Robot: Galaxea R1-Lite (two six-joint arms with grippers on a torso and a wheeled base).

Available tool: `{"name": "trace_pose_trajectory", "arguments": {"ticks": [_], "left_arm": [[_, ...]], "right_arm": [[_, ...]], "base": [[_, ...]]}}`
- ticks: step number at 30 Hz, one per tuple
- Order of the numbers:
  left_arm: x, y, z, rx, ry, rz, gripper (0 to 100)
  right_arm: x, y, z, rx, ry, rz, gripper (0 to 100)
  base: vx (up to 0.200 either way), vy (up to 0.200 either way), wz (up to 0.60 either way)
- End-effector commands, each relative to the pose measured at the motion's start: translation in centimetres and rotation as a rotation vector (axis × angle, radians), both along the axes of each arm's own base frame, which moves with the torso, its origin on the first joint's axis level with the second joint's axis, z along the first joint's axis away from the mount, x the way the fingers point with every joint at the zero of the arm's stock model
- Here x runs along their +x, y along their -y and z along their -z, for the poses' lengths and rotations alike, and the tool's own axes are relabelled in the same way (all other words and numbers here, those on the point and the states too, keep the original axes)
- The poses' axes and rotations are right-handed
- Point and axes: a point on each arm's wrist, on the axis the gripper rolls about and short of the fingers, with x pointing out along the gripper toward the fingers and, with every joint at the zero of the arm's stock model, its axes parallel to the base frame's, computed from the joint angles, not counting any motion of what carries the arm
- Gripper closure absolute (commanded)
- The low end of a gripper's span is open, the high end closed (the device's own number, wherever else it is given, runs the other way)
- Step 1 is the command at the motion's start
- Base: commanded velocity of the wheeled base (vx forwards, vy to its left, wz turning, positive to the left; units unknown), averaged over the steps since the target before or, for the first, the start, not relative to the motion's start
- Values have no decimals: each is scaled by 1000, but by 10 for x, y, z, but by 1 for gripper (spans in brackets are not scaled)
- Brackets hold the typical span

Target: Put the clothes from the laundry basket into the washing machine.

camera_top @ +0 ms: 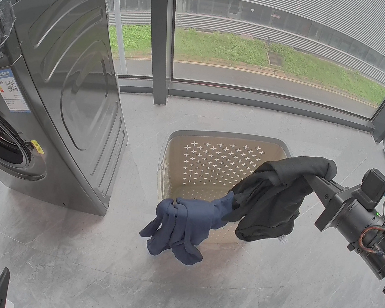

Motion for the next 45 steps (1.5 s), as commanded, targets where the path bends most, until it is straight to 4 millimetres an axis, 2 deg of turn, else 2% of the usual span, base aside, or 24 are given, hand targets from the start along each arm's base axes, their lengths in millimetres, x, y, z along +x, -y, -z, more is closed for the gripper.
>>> {"name": "trace_pose_trajectory", "arguments": {"ticks": [1, 11, 45], "left_arm": [[0, 0, 5, -1, -3, 0, 0], [0, 0, 5, 4, -3, 3, 0], [1, 0, 5, -1, -9, 4, 0]], "right_arm": [[-4, 5, -3, 11, 15, 16, 100], [-3, 3, 0, 4, 5, 15, 100], [-6, -4, 0, 5, 7, -37, 100]], "base": [[-200, 0, 0], [-40, 0, 0], [0, 200, 0]]}}
